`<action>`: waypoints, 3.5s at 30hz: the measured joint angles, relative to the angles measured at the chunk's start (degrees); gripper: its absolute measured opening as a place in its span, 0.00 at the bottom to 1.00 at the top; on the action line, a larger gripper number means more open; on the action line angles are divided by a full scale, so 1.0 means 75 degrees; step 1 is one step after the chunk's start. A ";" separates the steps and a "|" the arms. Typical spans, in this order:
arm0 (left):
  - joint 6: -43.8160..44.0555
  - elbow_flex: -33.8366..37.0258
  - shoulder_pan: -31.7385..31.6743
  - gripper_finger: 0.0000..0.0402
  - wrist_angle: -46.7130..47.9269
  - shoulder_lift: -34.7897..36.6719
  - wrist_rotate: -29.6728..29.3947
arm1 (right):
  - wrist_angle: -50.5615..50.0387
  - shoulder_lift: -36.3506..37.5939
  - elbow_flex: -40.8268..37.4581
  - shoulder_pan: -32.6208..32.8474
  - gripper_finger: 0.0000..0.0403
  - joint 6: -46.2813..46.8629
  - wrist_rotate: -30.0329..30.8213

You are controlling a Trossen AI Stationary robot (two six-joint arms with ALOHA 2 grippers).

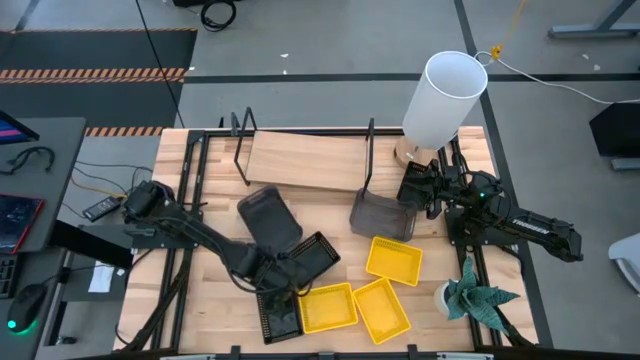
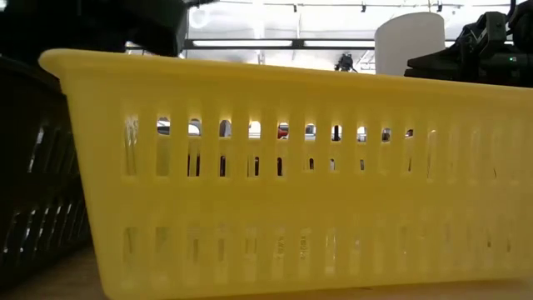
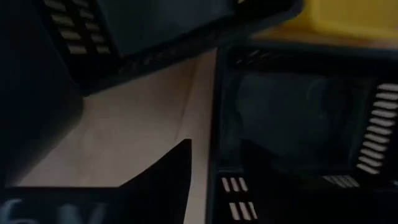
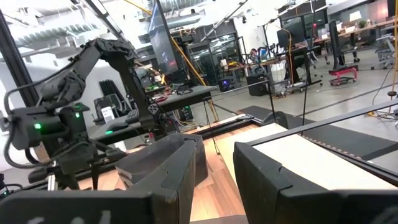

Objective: Stack baskets on shelf by color
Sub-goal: Stack the bottom black basket on top of the middle black basket, then stack the right black bin on top of the left black stacked bins

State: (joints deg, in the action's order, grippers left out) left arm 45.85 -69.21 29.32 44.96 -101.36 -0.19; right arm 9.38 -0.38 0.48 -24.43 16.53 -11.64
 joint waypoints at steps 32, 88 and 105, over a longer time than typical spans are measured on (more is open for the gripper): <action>-0.1032 -0.0944 -0.0057 0.04 0.1548 0.0347 0.0623 | -0.0002 0.0002 -0.0001 -0.0002 0.29 0.0000 0.0000; -1.1634 -0.3928 -0.2130 0.04 0.1770 -0.0943 -0.0628 | 0.0255 -0.0062 0.0001 -0.0002 0.29 0.0000 -0.0015; -1.0784 -0.3931 -0.2223 0.31 0.1505 -0.1116 -0.0347 | 0.0342 -0.0062 0.0001 0.0001 0.29 0.0000 -0.0006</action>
State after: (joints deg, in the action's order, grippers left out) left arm -35.03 -98.70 12.65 56.25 -109.73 -2.79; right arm 11.94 -0.84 0.49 -24.43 16.53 -11.68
